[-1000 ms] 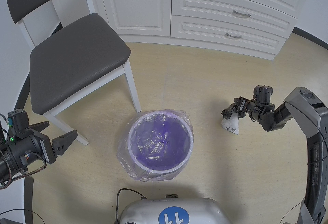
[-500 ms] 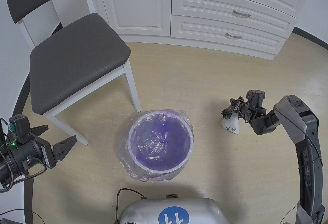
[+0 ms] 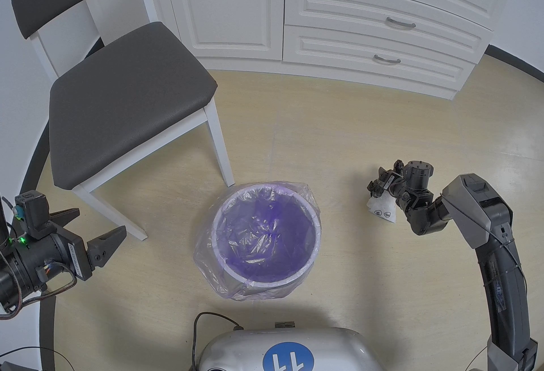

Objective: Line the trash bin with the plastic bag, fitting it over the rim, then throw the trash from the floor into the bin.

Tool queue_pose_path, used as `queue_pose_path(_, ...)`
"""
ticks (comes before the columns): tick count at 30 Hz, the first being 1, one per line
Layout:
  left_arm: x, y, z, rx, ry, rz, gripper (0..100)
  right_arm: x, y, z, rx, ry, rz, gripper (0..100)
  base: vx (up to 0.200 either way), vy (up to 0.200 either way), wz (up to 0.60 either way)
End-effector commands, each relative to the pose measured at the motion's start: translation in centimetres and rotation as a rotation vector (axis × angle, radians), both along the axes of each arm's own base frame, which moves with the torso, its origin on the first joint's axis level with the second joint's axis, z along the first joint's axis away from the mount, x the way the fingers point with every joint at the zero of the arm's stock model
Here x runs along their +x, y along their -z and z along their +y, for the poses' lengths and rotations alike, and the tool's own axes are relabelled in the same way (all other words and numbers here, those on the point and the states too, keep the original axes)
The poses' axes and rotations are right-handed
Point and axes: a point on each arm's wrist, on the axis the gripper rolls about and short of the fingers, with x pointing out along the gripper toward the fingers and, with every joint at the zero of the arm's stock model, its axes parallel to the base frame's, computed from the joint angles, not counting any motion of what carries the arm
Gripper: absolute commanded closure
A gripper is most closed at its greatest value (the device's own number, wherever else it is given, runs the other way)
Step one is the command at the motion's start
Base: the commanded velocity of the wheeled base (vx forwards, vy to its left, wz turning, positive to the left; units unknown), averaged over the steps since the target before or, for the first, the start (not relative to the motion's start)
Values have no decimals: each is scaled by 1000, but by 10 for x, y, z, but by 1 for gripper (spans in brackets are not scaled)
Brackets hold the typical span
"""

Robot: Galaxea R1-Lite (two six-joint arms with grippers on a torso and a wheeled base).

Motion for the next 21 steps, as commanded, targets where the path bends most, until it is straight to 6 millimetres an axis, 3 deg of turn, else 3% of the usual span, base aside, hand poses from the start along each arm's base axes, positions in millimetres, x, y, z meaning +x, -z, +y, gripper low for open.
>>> queue_pose_path(1, 0, 1, 0, 1, 0, 4, 0, 2, 15, -1, -1, 3, 11, 0, 0, 0, 0)
queue_pose_path(18, 1, 5, 0, 5, 5, -25, 0, 25, 61, -4, -8, 96, -75, 0, 0, 0, 0)
queue_pose_path(21, 1, 4, 0, 3, 5, -31, 0, 25, 61, -4, -7, 98, -74, 0, 0, 0, 0)
